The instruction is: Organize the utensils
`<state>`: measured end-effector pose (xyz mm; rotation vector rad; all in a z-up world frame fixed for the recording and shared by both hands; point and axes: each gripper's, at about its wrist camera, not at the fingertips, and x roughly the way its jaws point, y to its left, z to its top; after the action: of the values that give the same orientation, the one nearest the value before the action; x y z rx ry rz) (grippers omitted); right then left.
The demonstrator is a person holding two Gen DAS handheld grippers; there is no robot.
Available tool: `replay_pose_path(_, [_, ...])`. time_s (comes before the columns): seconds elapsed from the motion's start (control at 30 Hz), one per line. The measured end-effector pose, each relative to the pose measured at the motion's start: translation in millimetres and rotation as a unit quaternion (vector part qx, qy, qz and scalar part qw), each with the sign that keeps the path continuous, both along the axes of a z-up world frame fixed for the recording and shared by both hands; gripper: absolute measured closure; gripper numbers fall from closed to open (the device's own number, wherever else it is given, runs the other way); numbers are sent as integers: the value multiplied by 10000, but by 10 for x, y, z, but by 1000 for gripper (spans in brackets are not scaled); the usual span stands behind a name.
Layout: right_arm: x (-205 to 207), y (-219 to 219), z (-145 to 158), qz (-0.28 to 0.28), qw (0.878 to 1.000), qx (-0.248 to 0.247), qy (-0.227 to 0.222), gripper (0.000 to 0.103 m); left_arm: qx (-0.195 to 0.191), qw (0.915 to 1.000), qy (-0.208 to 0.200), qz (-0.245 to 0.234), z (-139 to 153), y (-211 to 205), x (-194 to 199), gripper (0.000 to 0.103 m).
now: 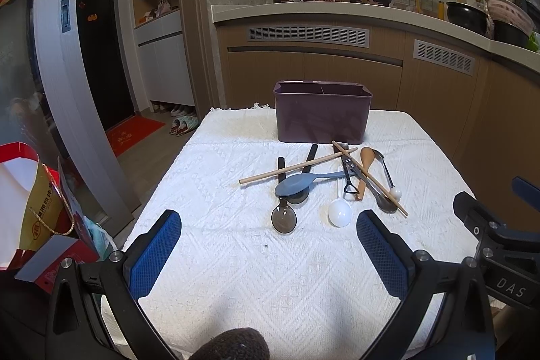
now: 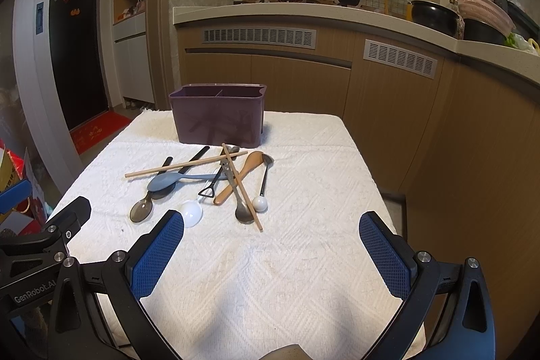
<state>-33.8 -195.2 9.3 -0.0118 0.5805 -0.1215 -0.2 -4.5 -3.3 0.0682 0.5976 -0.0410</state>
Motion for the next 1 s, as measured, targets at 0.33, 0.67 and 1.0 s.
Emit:
replay_pose_path(0.33, [3,-3,0,2,10000,3,5,0,2,10000,5,0,0,0,0,0])
replay_pose_path(0.67, [-15,-10,-23,-9,10000,12,10,0,1,10000,4,-2,1,1,0,0])
replay_pose_path(1.0, [-14,-9,-26,-4,10000,11,18,0,1,10000,5,-1,0,0,0,0])
